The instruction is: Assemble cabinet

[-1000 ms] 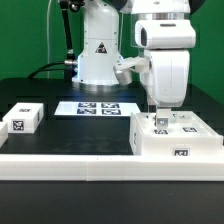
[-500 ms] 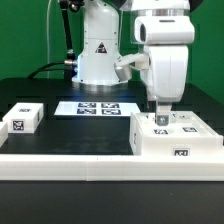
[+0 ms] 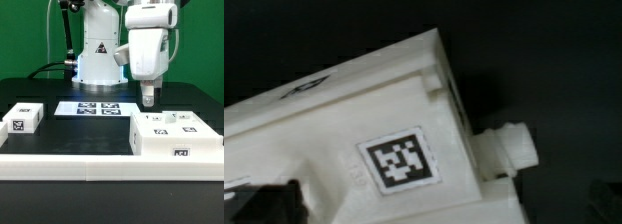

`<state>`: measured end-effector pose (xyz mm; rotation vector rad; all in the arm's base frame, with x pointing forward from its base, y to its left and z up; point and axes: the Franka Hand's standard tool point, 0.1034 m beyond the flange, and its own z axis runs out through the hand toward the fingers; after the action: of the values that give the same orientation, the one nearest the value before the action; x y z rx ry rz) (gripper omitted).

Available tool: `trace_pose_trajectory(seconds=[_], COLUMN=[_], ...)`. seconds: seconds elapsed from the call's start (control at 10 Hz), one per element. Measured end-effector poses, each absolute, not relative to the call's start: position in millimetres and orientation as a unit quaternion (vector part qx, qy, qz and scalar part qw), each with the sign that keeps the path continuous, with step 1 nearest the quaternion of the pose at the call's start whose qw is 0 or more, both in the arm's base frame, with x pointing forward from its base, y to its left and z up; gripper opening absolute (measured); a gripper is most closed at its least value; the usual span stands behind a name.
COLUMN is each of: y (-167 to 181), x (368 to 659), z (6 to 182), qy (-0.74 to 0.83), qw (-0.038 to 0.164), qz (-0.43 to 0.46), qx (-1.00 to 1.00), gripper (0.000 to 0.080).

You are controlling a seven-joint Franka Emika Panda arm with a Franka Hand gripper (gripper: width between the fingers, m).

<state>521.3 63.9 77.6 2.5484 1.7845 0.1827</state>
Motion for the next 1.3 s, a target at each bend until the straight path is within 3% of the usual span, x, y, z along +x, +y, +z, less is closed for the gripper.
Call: trace_pose_trajectory(seconds=[0.3, 0.5, 0.9, 1.3], y=[64.3, 67.6, 80.8, 82.8], x=[521.0, 516.1, 498.4, 496.9], z=[77.1, 75.9, 64.1, 62.6], qy=[0.546, 0.431, 0.197, 0.069], qw=[0.010, 0.001, -0.037, -0.056], qz=[0.059, 0.083, 0.108, 0.100], qx=[0.835, 0.898, 0.974, 0.991], gripper=[0.0797, 0.0797, 0.0797, 0.0797])
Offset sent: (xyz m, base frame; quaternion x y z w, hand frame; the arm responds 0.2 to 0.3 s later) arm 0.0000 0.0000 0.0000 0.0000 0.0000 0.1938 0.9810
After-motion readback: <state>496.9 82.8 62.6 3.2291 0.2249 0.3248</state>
